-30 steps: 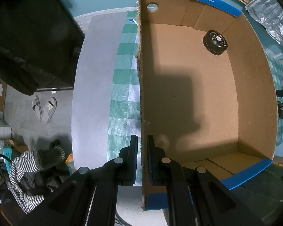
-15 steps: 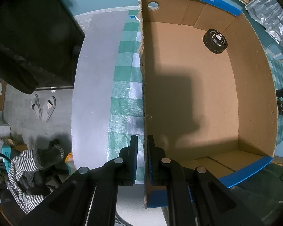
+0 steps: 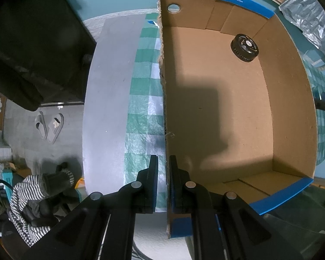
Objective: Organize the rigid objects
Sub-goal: 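Carry the green cylinder with the right gripper into the box and release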
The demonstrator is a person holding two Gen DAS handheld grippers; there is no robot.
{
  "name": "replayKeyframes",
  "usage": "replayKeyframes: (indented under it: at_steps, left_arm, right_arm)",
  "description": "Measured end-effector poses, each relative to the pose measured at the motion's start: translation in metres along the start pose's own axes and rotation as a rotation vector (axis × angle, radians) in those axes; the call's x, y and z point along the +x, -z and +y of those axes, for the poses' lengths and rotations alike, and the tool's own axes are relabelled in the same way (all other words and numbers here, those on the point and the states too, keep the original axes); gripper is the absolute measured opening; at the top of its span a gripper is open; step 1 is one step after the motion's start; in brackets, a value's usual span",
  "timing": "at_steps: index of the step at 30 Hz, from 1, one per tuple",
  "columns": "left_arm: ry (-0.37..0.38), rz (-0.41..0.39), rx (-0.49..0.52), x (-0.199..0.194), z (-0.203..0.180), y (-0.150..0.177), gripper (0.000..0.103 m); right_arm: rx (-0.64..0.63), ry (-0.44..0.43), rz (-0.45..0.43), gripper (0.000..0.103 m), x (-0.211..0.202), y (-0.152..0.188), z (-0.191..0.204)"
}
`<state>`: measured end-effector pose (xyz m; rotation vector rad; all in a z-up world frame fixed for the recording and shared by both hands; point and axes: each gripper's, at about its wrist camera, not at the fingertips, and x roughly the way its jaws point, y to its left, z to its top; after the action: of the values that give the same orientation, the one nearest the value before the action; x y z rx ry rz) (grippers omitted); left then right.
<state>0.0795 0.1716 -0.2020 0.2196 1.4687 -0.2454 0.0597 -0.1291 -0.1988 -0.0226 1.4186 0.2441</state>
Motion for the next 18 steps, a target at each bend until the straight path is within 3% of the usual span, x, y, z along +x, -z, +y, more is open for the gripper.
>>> replayKeyframes:
  at_steps: [18]
  left_arm:
    - [-0.004,0.003,0.014,-0.002,-0.002,0.0,0.009]
  right_arm:
    - [-0.062,-0.03,-0.079,0.044,-0.049,-0.052,0.01]
